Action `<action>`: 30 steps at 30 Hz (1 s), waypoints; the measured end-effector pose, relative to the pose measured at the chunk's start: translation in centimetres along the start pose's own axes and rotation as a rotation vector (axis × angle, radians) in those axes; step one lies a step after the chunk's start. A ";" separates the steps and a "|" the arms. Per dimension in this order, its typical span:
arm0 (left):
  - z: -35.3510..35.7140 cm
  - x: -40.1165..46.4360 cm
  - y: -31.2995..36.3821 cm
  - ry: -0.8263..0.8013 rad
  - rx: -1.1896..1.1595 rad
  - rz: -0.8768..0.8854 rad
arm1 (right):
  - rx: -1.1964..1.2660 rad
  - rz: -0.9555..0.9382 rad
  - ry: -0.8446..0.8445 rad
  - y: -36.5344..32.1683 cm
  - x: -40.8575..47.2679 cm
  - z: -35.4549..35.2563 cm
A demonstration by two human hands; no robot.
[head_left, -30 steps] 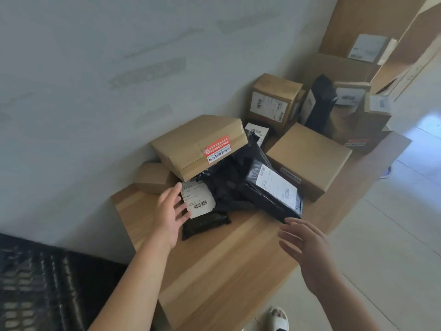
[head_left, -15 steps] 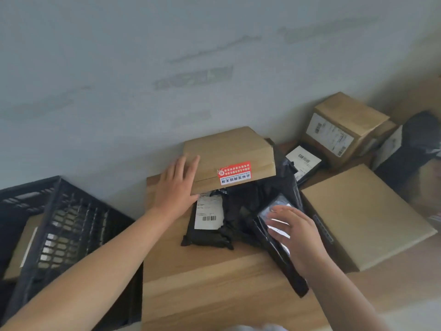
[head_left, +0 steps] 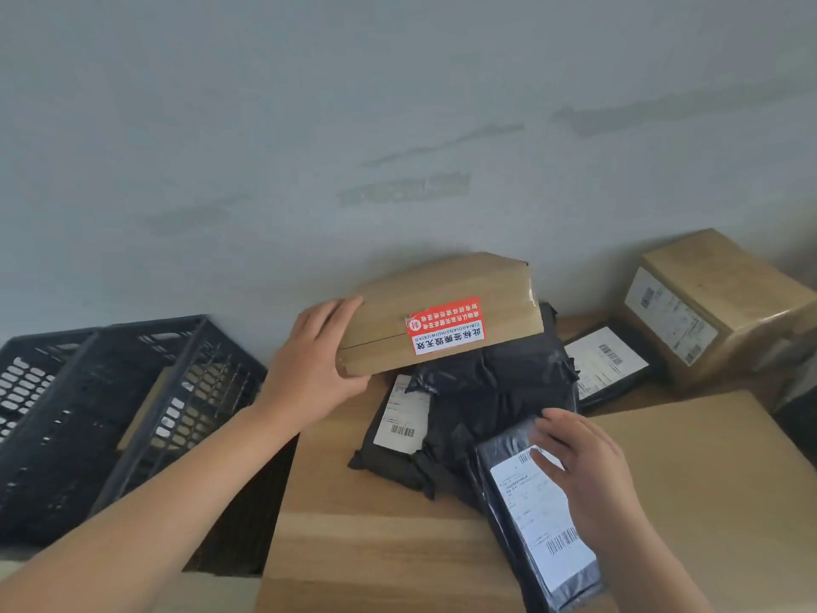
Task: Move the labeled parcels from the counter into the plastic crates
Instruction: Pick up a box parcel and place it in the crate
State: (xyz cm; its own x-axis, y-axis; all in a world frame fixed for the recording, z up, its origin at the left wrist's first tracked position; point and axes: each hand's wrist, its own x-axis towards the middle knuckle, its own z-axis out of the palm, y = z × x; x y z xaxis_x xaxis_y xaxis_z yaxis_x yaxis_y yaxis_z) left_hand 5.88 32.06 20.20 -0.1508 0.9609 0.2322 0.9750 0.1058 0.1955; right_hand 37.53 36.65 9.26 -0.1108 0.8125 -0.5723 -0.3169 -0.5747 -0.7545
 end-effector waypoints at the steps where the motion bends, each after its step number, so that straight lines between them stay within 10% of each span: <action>1: -1.1 -0.4 -0.1 0.027 -0.051 -0.041 | 0.000 -0.011 -0.011 -0.1 -0.2 0.0; 23: -5.7 -14.6 -4.8 0.102 -1.941 -0.662 | -0.059 -0.210 -0.299 0.0 -13.0 10.3; 30: -4.2 -17.1 0.2 0.026 -2.030 -0.729 | 0.080 -0.169 -0.264 4.2 -18.0 17.9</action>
State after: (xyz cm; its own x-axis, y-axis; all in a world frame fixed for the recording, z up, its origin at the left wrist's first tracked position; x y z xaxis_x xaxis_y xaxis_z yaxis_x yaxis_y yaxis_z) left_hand 7.97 14.58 20.24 -0.3365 0.8825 -0.3286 -0.7080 -0.0070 0.7062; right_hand 21.36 21.31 22.12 -0.2881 0.8989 -0.3302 -0.4237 -0.4289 -0.7978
